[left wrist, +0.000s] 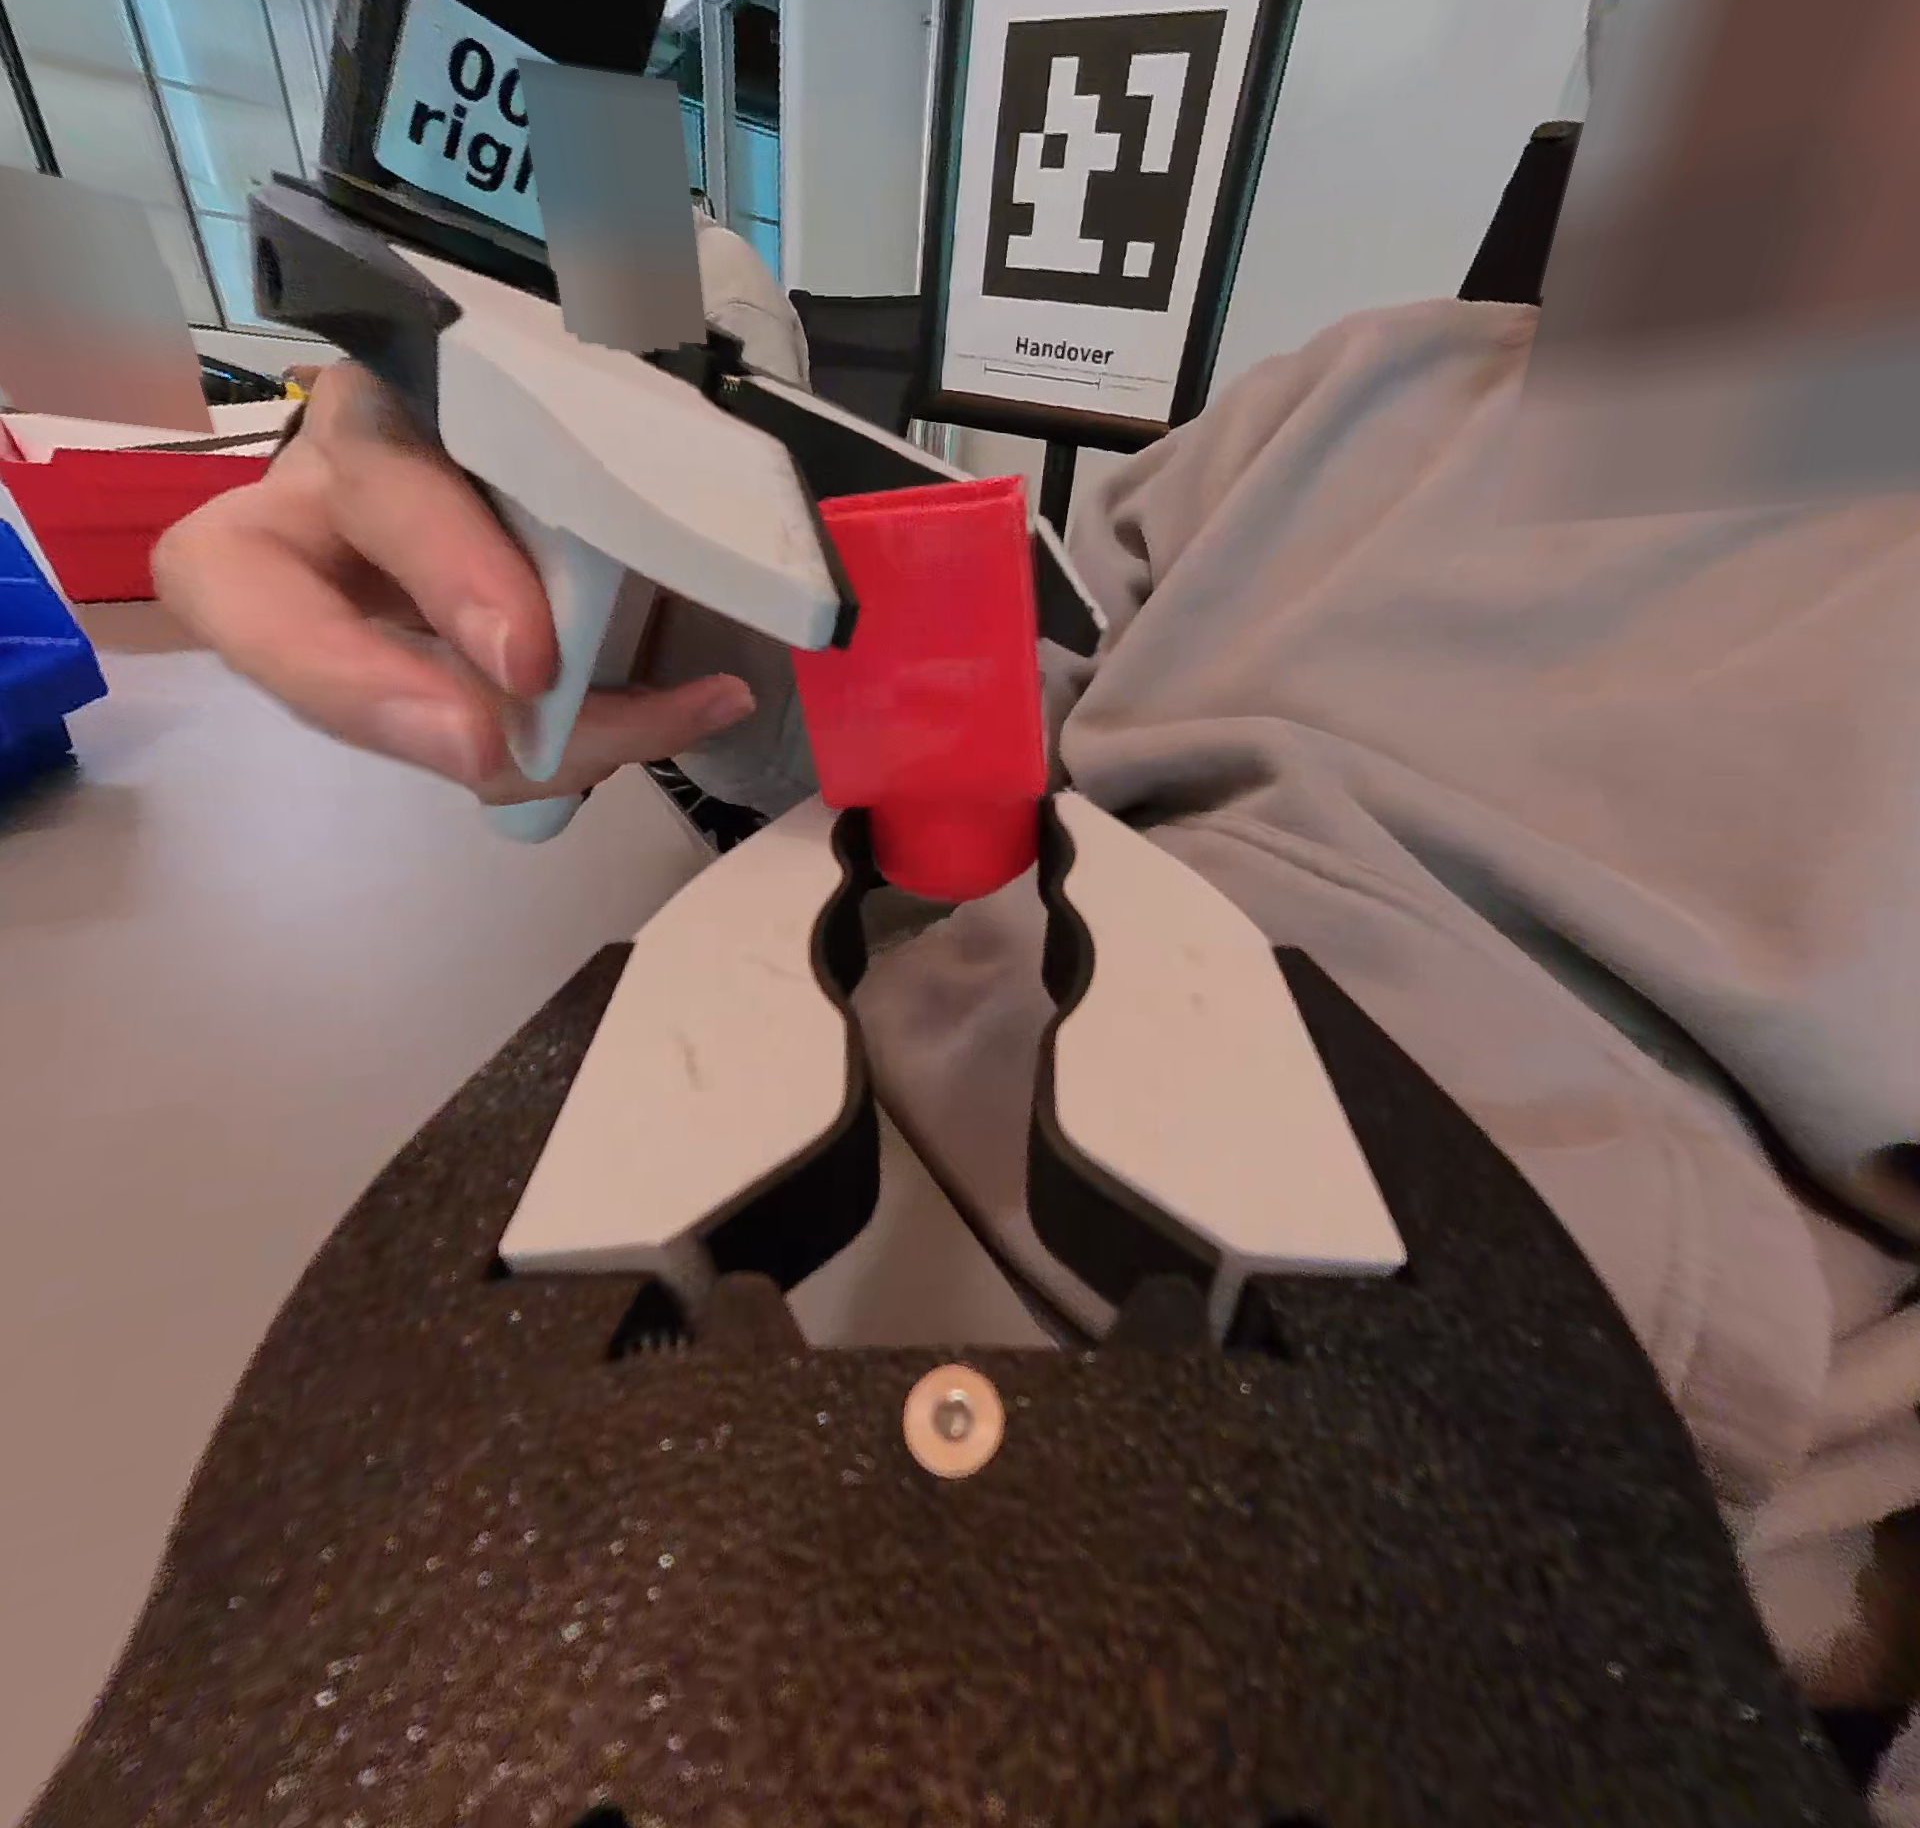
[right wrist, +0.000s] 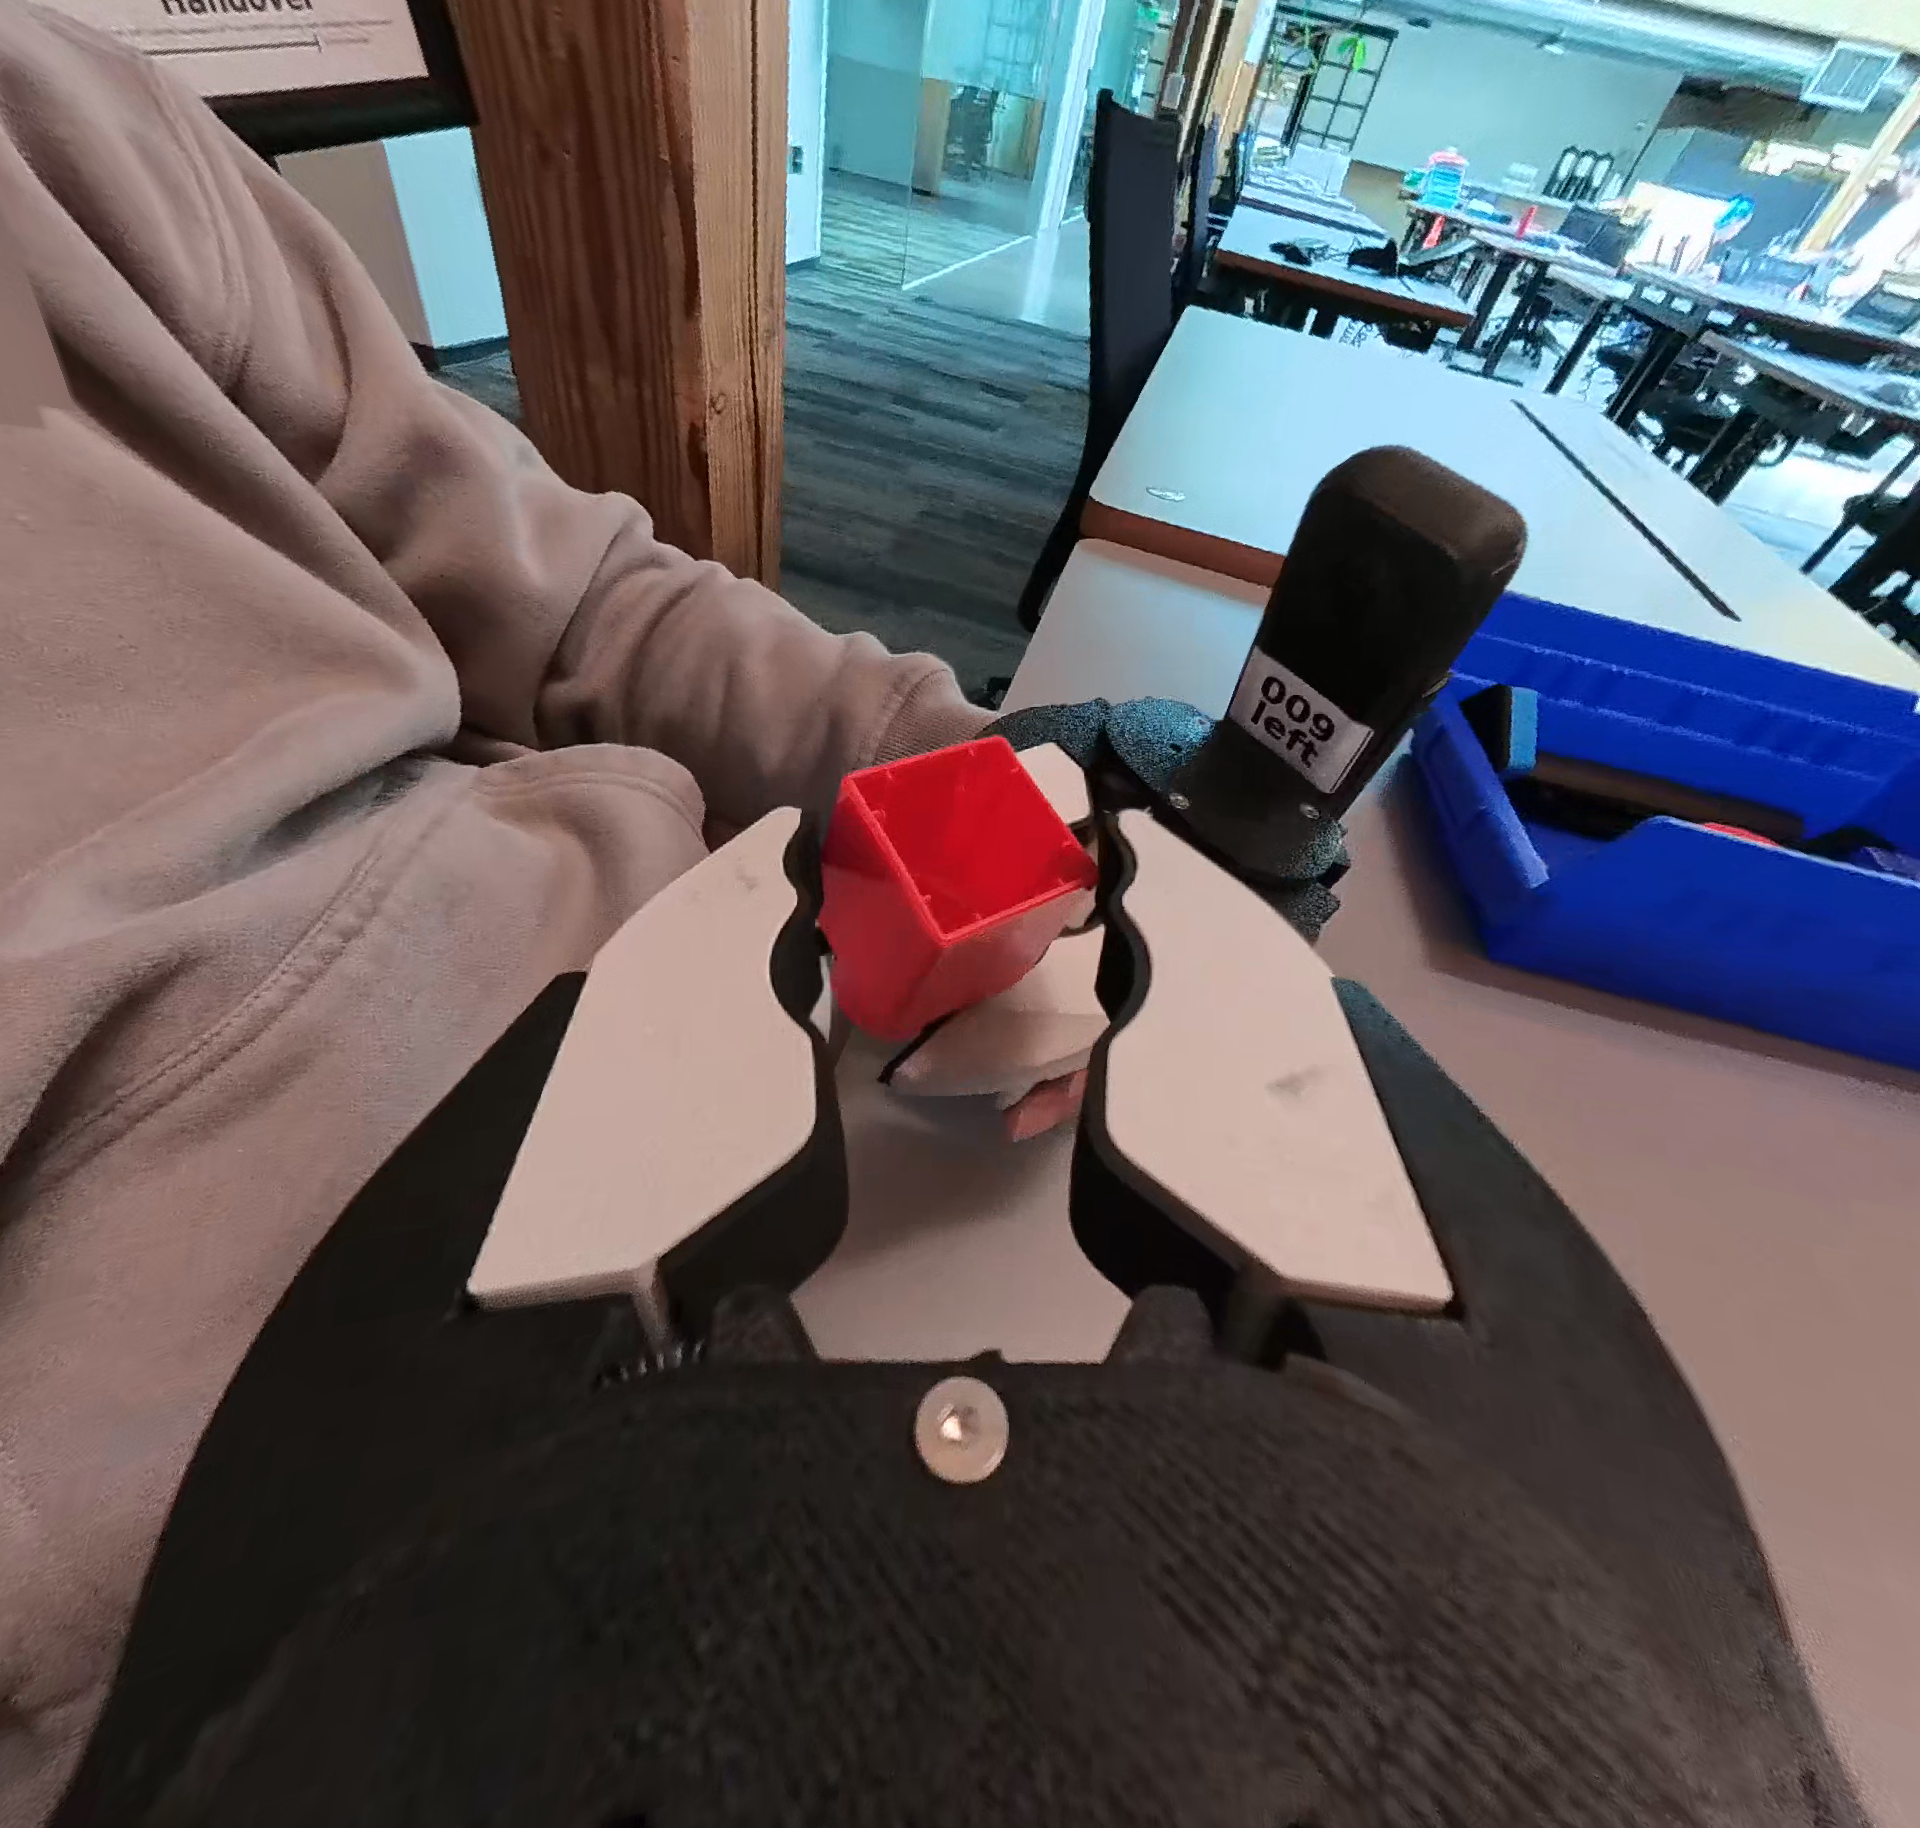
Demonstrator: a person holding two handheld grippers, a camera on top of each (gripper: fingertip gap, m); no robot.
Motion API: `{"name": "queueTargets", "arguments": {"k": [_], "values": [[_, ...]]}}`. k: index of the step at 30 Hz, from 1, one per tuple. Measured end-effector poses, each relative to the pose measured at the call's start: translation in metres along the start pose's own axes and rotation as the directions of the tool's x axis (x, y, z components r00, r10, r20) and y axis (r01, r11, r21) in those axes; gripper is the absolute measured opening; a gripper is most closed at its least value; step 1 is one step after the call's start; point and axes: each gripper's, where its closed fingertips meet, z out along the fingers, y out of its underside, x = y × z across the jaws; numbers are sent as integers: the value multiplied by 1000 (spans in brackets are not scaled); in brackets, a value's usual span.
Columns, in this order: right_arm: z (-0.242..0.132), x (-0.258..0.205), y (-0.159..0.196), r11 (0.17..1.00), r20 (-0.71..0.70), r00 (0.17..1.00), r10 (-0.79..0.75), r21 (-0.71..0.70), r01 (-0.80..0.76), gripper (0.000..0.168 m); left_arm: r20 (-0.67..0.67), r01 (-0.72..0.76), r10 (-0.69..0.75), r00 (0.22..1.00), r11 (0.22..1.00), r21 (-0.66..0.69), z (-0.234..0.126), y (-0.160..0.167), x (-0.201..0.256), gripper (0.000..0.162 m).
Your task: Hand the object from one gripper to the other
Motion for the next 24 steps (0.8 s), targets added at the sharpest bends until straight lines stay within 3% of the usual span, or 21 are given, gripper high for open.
{"name": "queueTargets", "arguments": {"k": [6,9,10,11,12,15,17,20,24], "values": [[1,12,-5,1000,-82,996,-18,4,19,49,84,-46,43,996,998,35,-8,-6,-9,28],[-7,40,-6,1000,-269,963,-3,-23,-3,50,254,-111,95,962,993,47,-18,-14,-28,31],[-14,57,-4,999,-382,924,0,-48,-20,50,342,-134,117,933,991,26,-23,-16,-39,44],[-21,72,-2,997,-485,874,7,-69,-46,50,438,-145,135,889,989,-10,-28,-17,-51,58],[-27,82,0,995,-564,825,17,-74,-71,50,522,-144,156,839,988,-63,-33,-17,-63,63],[-40,104,4,992,-718,693,61,-36,-124,50,701,-171,264,662,964,-202,-42,-19,-89,60],[-47,113,9,988,-779,621,83,-16,-152,50,797,-200,357,487,934,-297,-51,-25,-104,55],[-55,120,14,984,-827,550,118,23,-176,50,841,-212,499,210,863,-459,-66,-34,-114,50],[-54,122,9,977,-826,527,199,123,-176,49,822,-217,569,4,803,-555,-71,-42,-115,49]]}}
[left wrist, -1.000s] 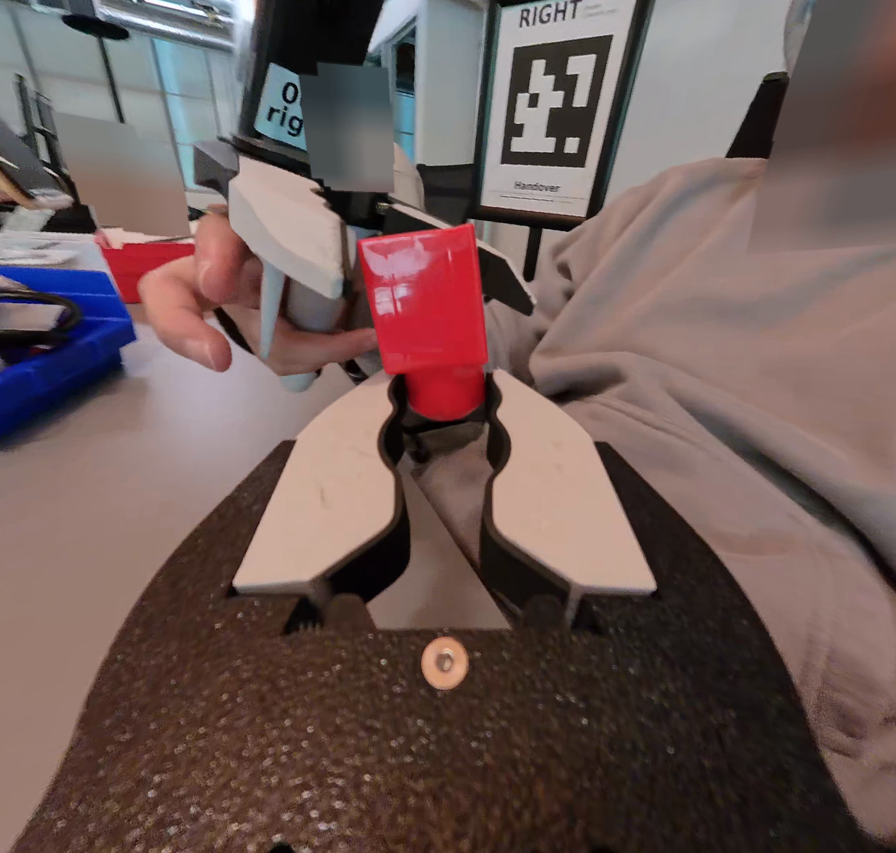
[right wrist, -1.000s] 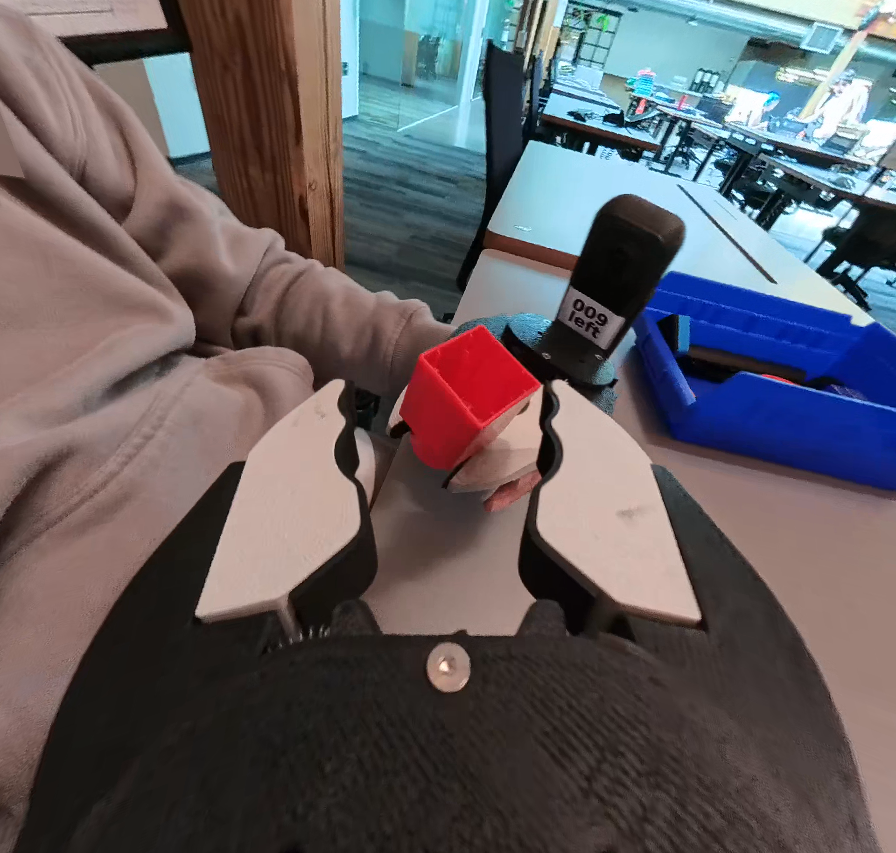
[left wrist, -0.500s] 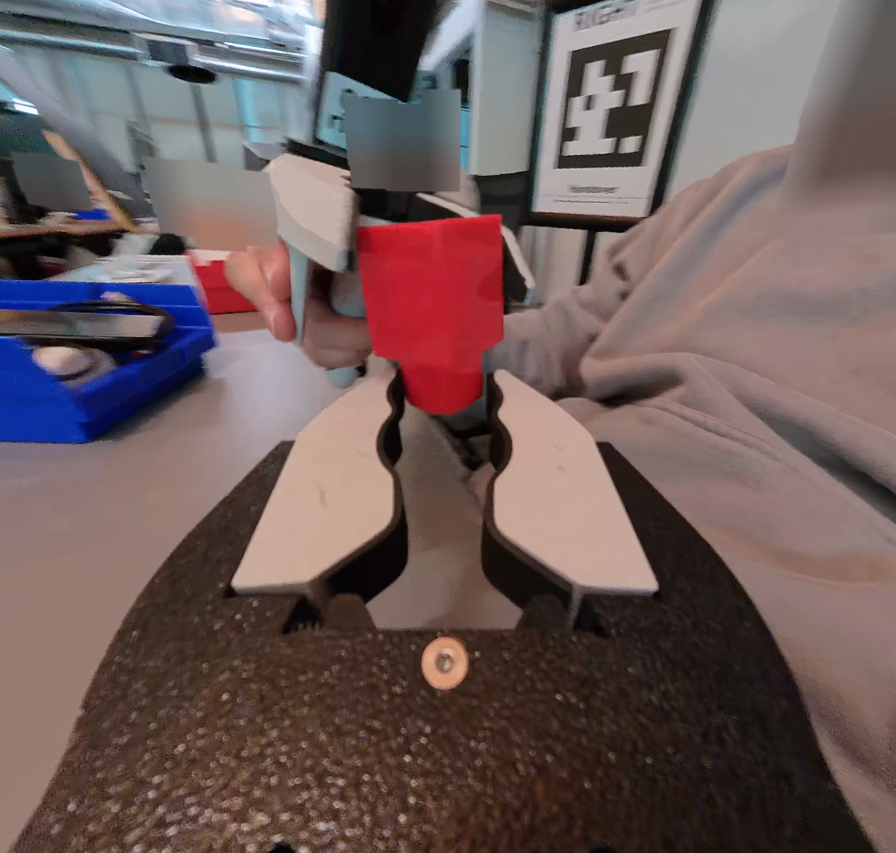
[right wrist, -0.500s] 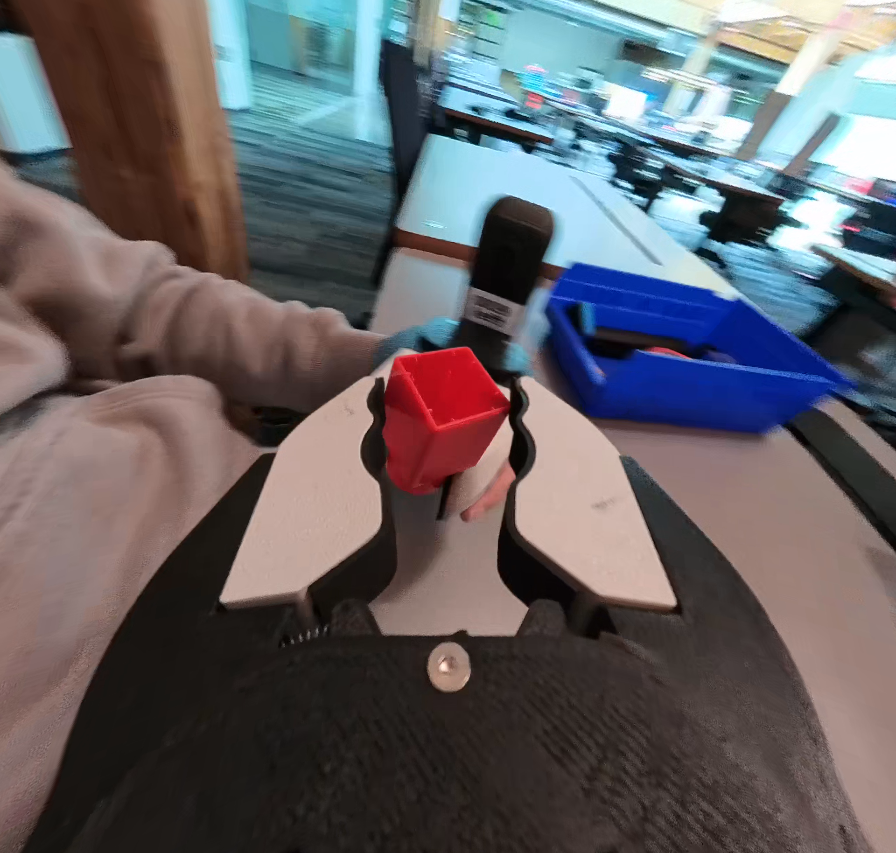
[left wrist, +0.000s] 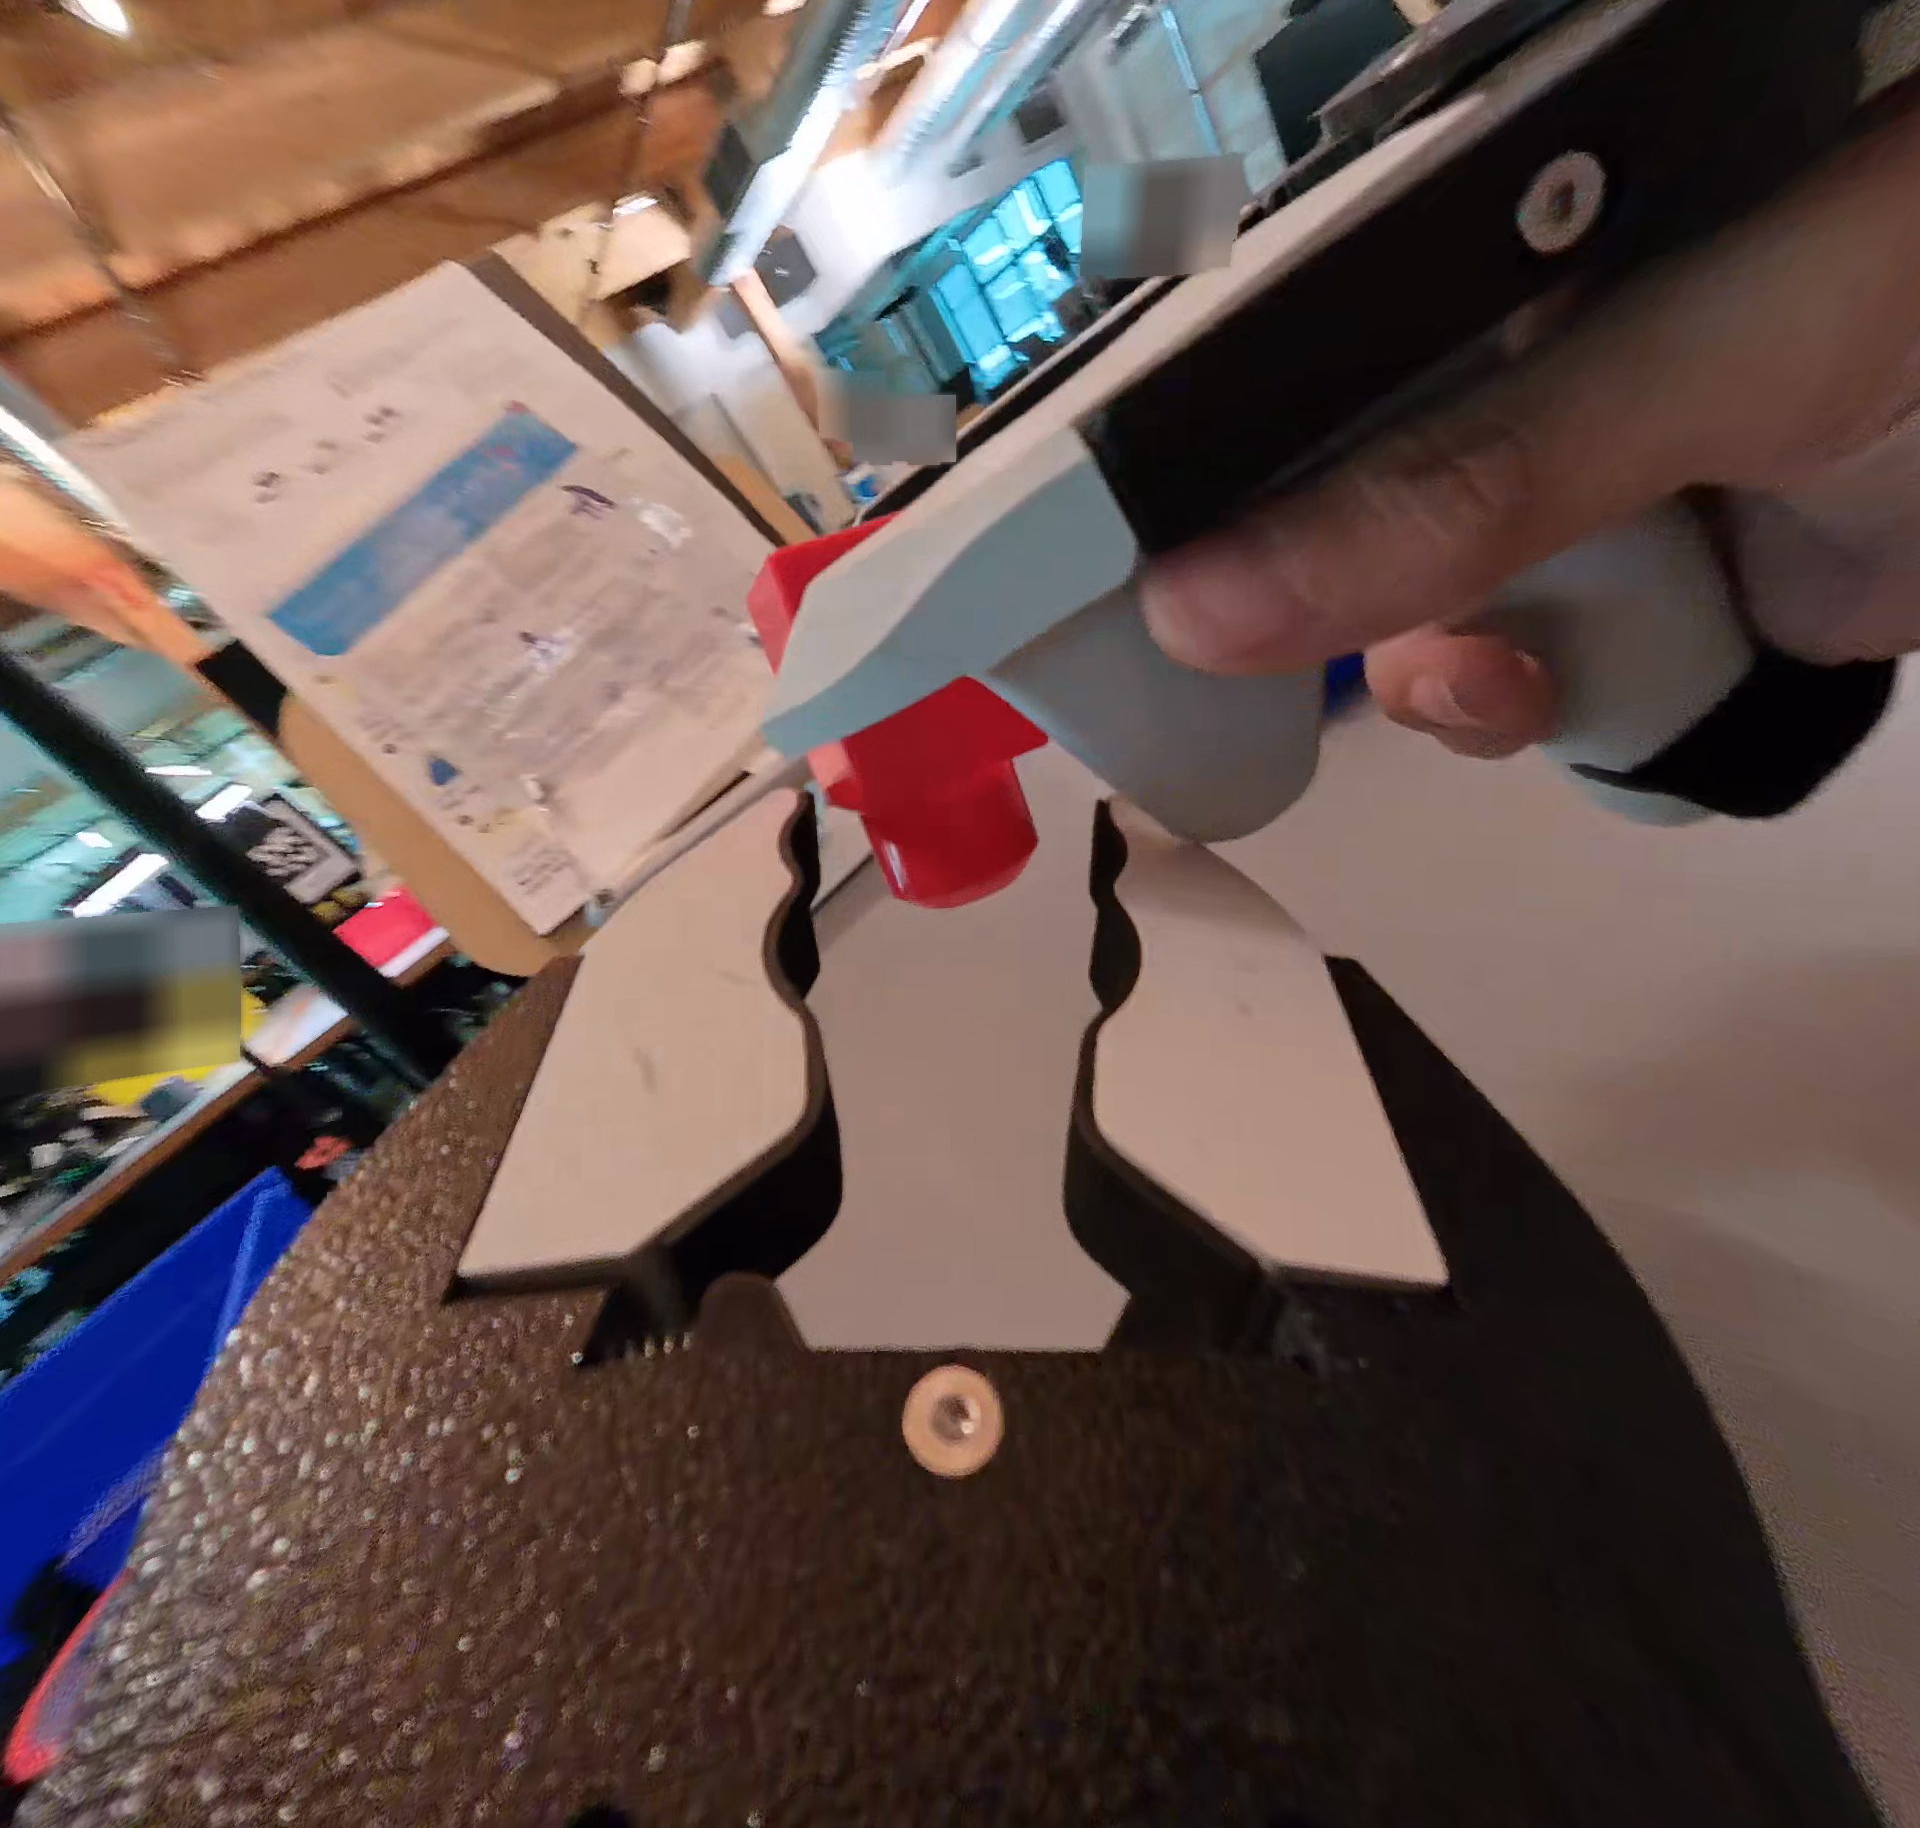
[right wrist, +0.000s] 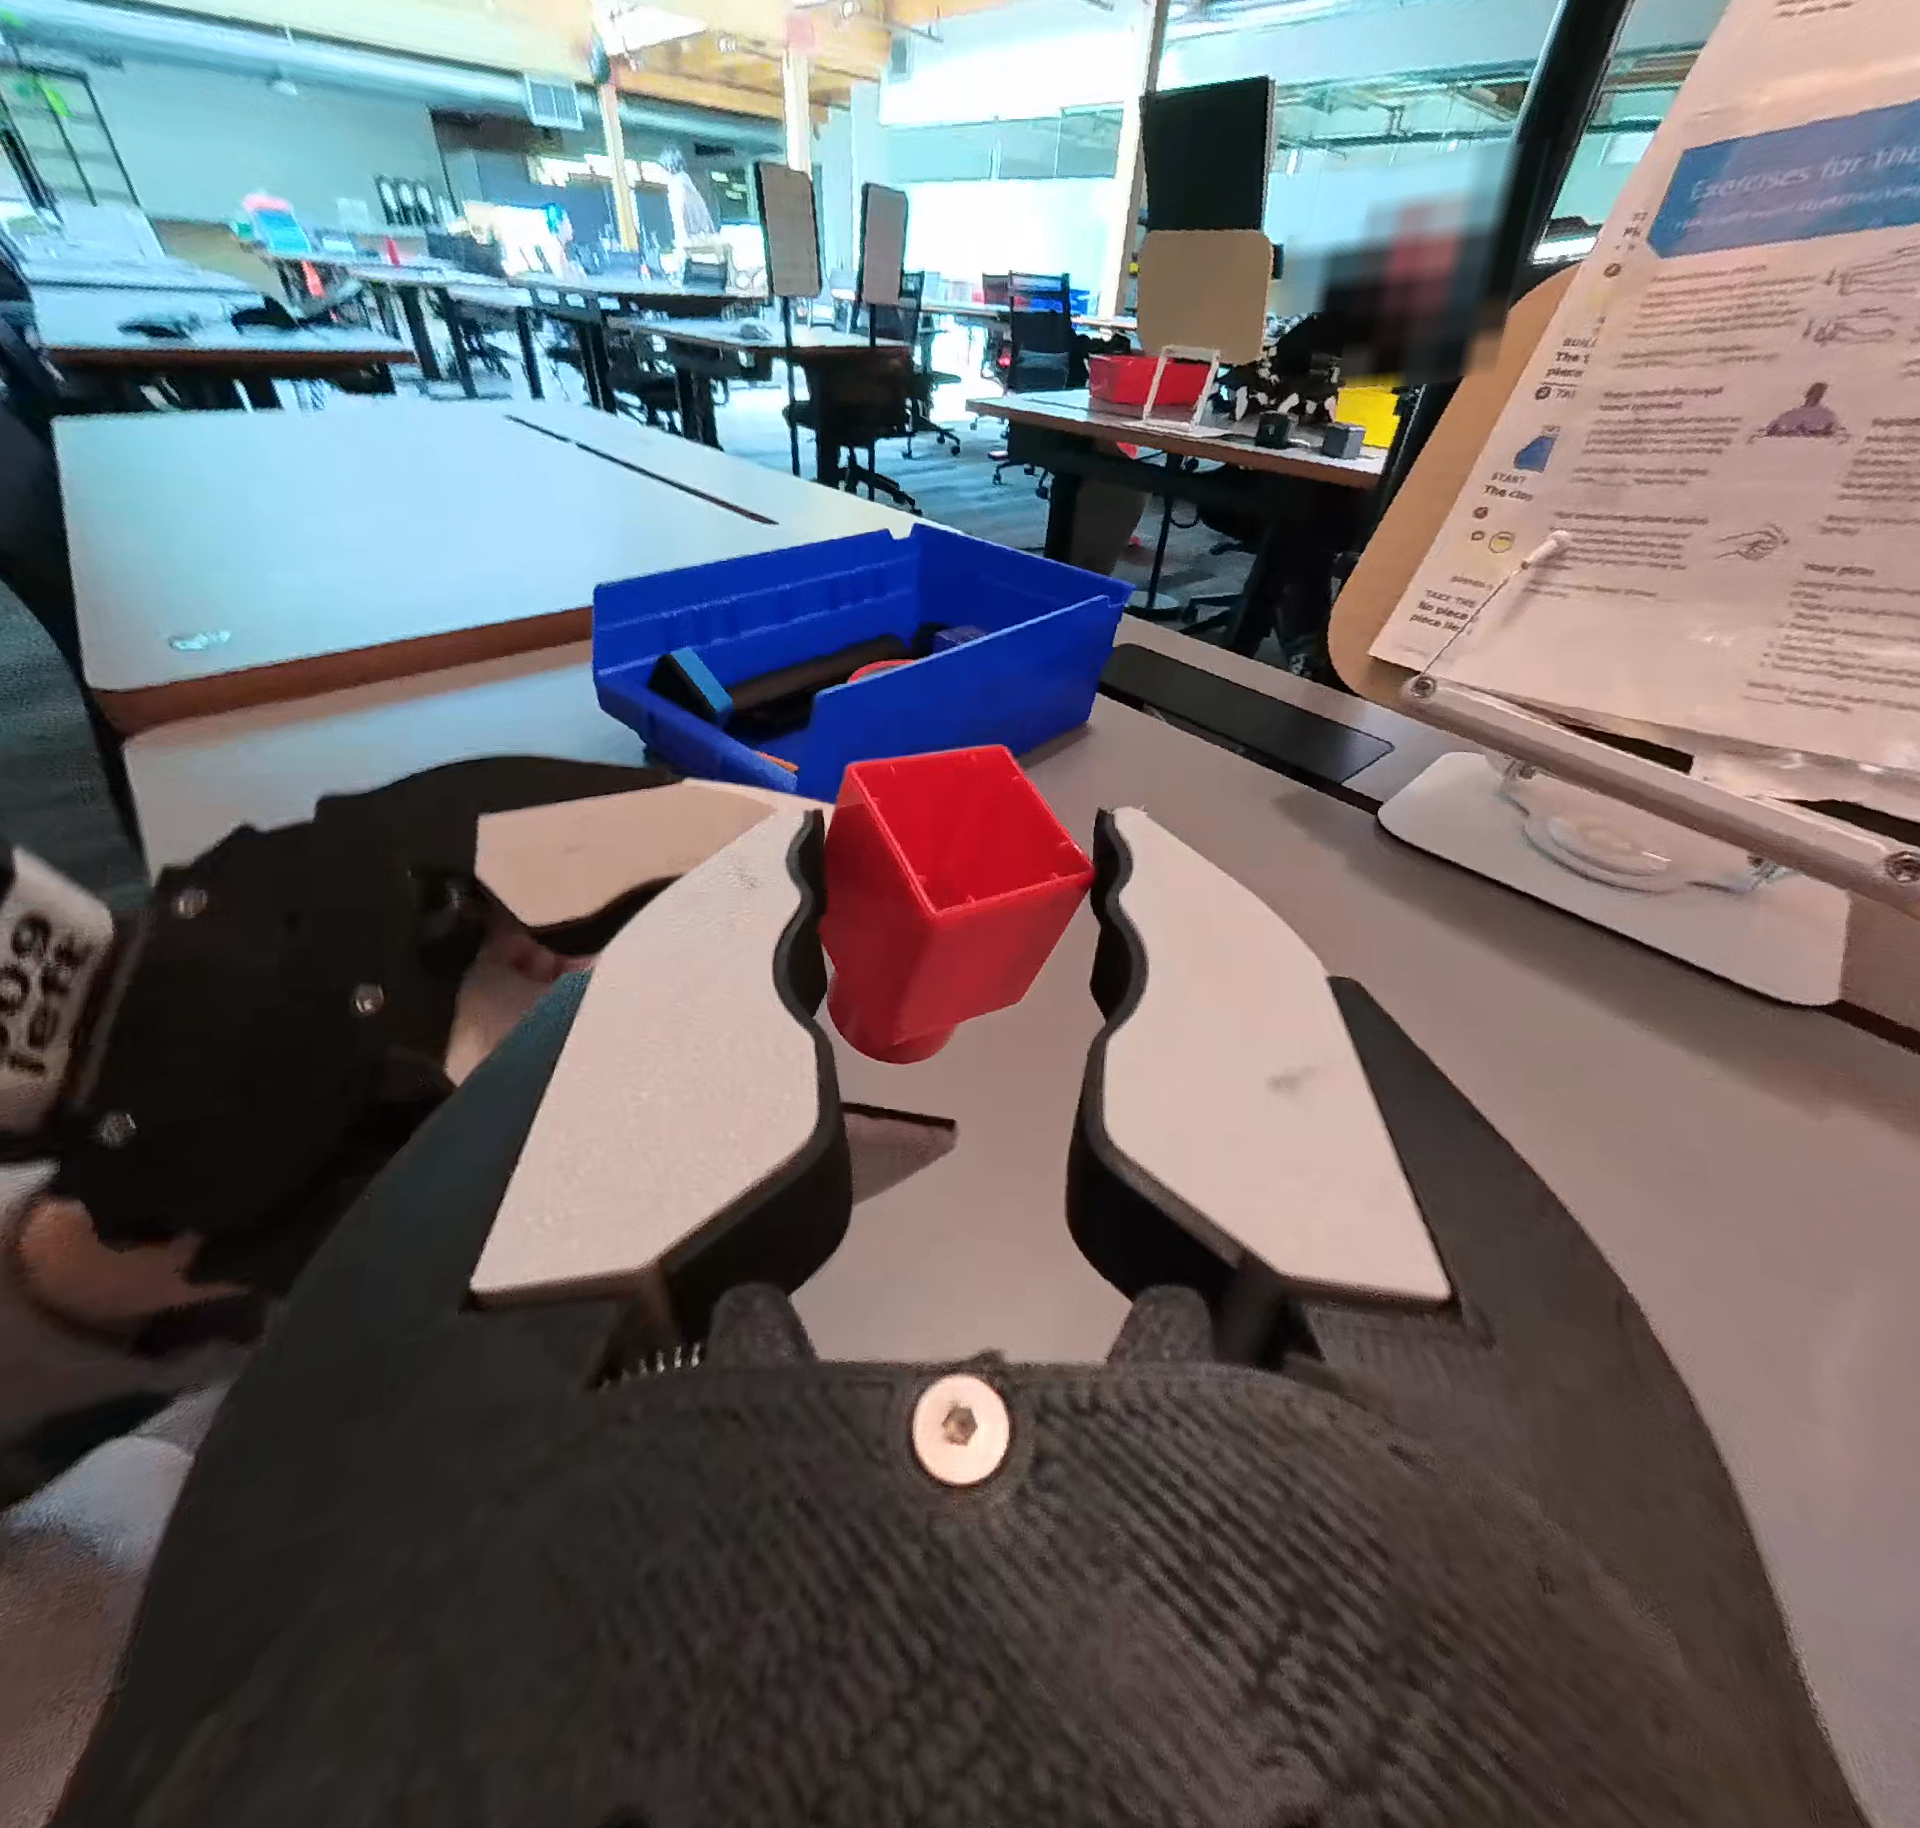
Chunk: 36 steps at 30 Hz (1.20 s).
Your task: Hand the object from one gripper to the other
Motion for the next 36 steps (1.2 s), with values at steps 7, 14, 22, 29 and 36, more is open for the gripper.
{"name": "queueTargets", "arguments": {"k": [7,14,22,29,36], "values": [[5,-9,5,999,56,998,34,-12,-33,50,180,-113,110,978,994,7,-5,0,-13,37],[-14,-26,-2,993,316,942,111,-75,-91,87,-77,62,-47,996,977,202,-11,-11,-12,36],[-11,-44,-16,679,579,460,673,-236,-696,90,-315,239,-107,943,877,417,-39,-33,-22,36],[-17,-74,-14,562,666,167,727,-437,-702,71,-510,259,-8,860,868,424,-56,-37,-1,36],[-19,-81,-9,514,660,65,748,-515,-685,58,-591,236,45,806,890,390,-63,-30,12,36]]}}
